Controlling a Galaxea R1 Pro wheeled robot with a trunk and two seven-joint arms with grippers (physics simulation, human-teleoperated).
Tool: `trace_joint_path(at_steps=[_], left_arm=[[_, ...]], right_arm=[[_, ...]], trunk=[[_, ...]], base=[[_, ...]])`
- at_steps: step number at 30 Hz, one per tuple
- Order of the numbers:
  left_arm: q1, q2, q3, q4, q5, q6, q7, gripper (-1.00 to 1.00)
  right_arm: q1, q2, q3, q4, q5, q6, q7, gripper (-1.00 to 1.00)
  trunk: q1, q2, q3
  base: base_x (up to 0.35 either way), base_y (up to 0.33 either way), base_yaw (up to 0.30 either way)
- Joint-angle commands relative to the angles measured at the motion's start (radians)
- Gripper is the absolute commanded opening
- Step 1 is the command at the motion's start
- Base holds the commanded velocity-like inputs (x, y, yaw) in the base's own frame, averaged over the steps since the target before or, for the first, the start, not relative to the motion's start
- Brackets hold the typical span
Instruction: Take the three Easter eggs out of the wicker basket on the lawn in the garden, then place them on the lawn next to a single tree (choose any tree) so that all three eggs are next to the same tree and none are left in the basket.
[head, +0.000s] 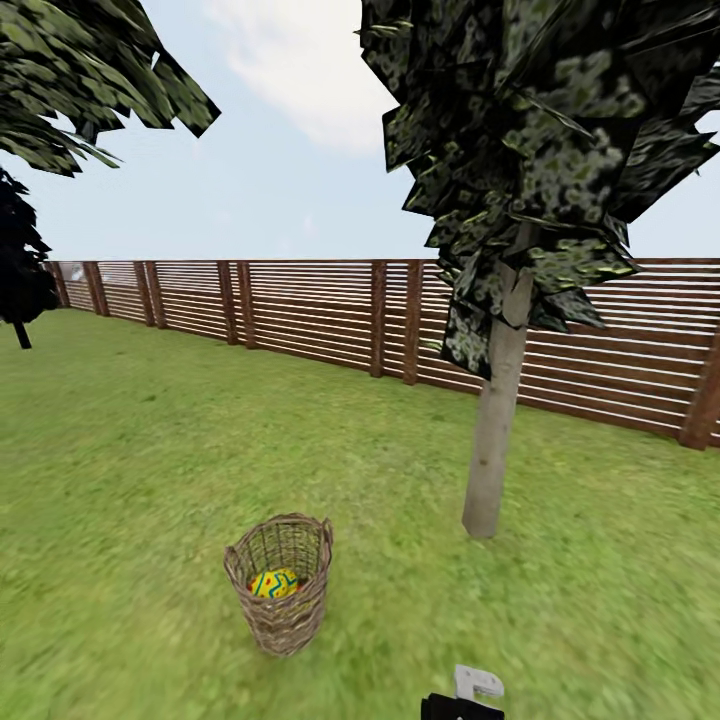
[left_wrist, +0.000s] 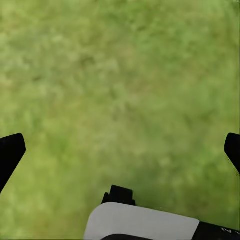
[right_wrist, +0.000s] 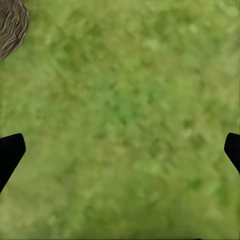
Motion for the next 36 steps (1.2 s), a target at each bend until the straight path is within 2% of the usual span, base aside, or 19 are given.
trace_joint_path(at_steps=[1,11,25,36], left_arm=[[-0.001,-0.001,0.008,0.0,-0.009,-0.002,-0.001,1.0],[-0.001,-0.001,0.008,0.0,-0.009,-0.002,-0.001,1.0],[-0.001,-0.001,0.008,-0.001,-0.009,-0.003,-0.001,1.0],[-0.001,-0.001,0.008,0.0,-0.009,-0.004,-0.001,1.0]], right_arm=[[0.0,0.0,0.004,-0.002,-0.005,0.006,-0.005,1.0],[0.0,-0.001,0.004,-0.003,-0.005,0.006,-0.005,1.0],[0.0,0.0,0.002,-0.003,-0.009,0.006,-0.005,1.0],[0.0,0.0,0.002,-0.003,-0.008,0.006,-0.005,1.0]], trunk=[[0.0,-0.001,-0.001],[0.0,-0.001,-0.001],[0.0,-0.001,-0.001],[0.0,-0.001,-0.001]], base=[[0.252,0.0,0.02],[0.246,0.0,0.005],[0.037,0.002,0.0],[0.205,0.086,0.0]])
